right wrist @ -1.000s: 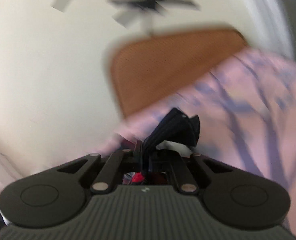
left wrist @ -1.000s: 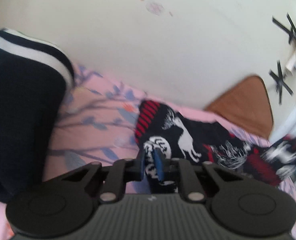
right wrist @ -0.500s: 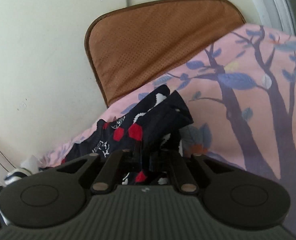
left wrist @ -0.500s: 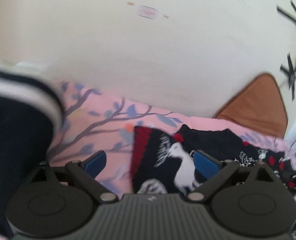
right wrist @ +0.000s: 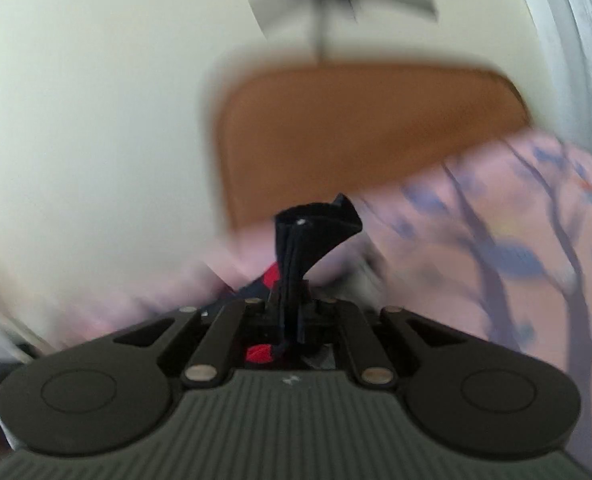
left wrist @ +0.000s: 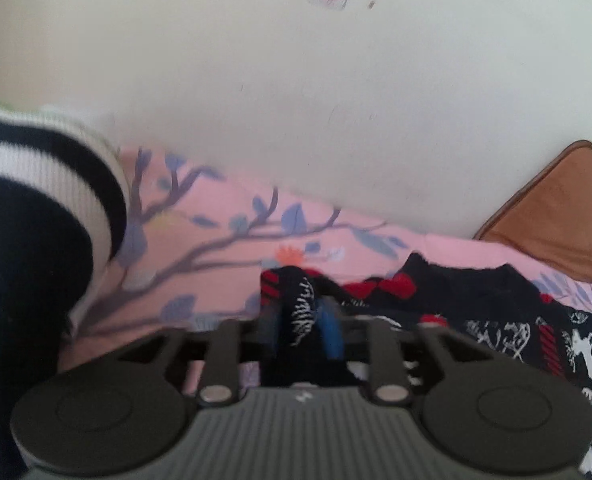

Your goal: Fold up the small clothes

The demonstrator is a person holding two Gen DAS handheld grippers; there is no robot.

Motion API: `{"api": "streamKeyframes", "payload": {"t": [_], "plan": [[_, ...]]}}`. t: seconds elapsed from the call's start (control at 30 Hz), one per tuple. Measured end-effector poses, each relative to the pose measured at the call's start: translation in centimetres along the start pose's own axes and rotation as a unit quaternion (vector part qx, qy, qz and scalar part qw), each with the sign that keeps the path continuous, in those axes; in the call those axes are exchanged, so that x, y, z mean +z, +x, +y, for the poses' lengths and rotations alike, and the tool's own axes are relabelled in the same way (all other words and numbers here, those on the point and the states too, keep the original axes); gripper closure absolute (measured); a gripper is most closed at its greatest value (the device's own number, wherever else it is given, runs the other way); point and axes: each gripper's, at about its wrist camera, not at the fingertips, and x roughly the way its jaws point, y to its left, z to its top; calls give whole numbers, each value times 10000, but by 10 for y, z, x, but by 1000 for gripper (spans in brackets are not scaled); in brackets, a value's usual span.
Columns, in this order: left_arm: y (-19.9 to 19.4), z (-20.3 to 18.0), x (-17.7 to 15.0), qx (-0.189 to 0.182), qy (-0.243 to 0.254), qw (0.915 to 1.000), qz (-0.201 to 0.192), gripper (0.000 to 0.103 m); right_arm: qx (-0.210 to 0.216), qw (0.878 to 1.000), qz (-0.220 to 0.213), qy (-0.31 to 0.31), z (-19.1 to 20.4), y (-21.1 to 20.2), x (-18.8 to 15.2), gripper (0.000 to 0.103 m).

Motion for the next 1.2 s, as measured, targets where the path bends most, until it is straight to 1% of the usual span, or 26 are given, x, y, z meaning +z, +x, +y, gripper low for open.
{"api": "streamKeyframes", "payload": {"t": [0.03, 0.07, 0.1, 0.13, 0.23, 0.27, 0.3, 0.37, 0.4, 0.47, 0.53, 0.57, 0.6, 0.63, 0.67, 0.7, 0.73, 0.77, 0.8, 0.9, 0.97, 1.03, 1.07, 1.1, 1.17, 1.2], "plan": [[-1, -1, -1, 93, 57, 9999, -9, 29, 132, 9997, -76, 194, -5, -7, 2, 95], [-2, 0, 0, 206, 30, 9998, -7, 19, 152, 9991, -82, 388, -10, -10, 4, 95], [-7, 2, 3, 247, -64, 9996, -97, 21, 169, 9986, -70, 497, -13, -12, 5, 95], [-14, 7, 6, 206, -192, 9994, -181, 26, 144, 9989, -47, 449, -13, -12, 5, 95], [-43, 23, 16, -367, -658, 9963, -413, 29, -36, 9999, -80, 128, 1, -15, 7, 95], [-50, 23, 18, -570, -628, 9957, -376, 36, -106, 9999, -108, -3, 9, -14, 7, 95], [-55, 21, 19, -702, -520, 9957, -298, 40, -159, 9996, -151, -156, 16, -16, 8, 95], [-63, 12, 13, -981, -248, 9947, -157, 57, -155, 9986, -269, -427, 31, -20, 10, 95], [-63, 7, 10, -1131, -85, 9935, -21, 61, -127, 9976, -343, -585, 42, -21, 12, 95], [-54, -4, 3, -1199, 262, 9915, 428, 83, 13, 9927, -511, -1091, 71, -24, 13, 95], [-38, -13, -9, -1110, 537, 9888, 845, 84, 266, 9814, -599, -1803, 108, -26, 7, 94], [-27, -13, -12, -1050, 584, 9878, 989, 86, 425, 9748, -539, -2124, 123, -26, 2, 91], [-24, -11, -13, -1056, 609, 9883, 918, 86, 580, 9675, -370, -2434, 138, -23, -5, 88], [-24, -10, -12, -1085, 643, 9874, 956, 87, 799, 9573, 36, -2777, 153, -14, -16, 84], [-25, -7, -11, -1120, 600, 9870, 985, 88, 1006, 9438, 606, -3090, 163, -2, -28, 62], [-25, -3, -10, -1152, 535, 9868, 1001, 88, 1084, 9309, 1034, -3331, 169, 8, -40, 44], [-25, -1, -10, -1188, 510, 9865, 1006, 89, 1046, 9197, 1172, -3598, 172, 12, -53, 43], [-25, 1, -9, -1215, 479, 9862, 1020, 89, 1022, 9181, 940, -3713, 171, 5, -55, 37], [-23, 3, -7, -1225, 410, 9861, 1041, 89, 1070, 9191, 889, -3686, 168, -1, -51, 32], [-30, 8, -2, -1285, 227, 9866, 978, 89, 1610, 9475, 715, -2669, 145, -22, -21, 32], [-37, 8, 1, -1371, 246, 9872, 775, 89, 1708, 9599, 527, -2161, 131, -32, -4, 34], [-42, 5, 1, -1433, 307, 9871, 648, 89, 1611, 9680, 418, -1880, 122, -33, 4, 41], [-43, 2, 0, -1443, 371, 9867, 644, 88, 1529, 9706, 450, -1804, 117, -27, 6, 52], [-42, -2, -2, -1396, 481, 9867, 683, 88, 1376, 9731, 595, -1750, 114, -16, 4, 58], [-29, -11, -9, -1052, 792, 9871, 905, 87, 940, 9725, 1083, -1834, 114, 16, -15, 60], [-24, -13, -14, -950, 956, 9869, 885, 88, 837, 9707, 1031, -2001, 110, 28, -27, 59]]}}
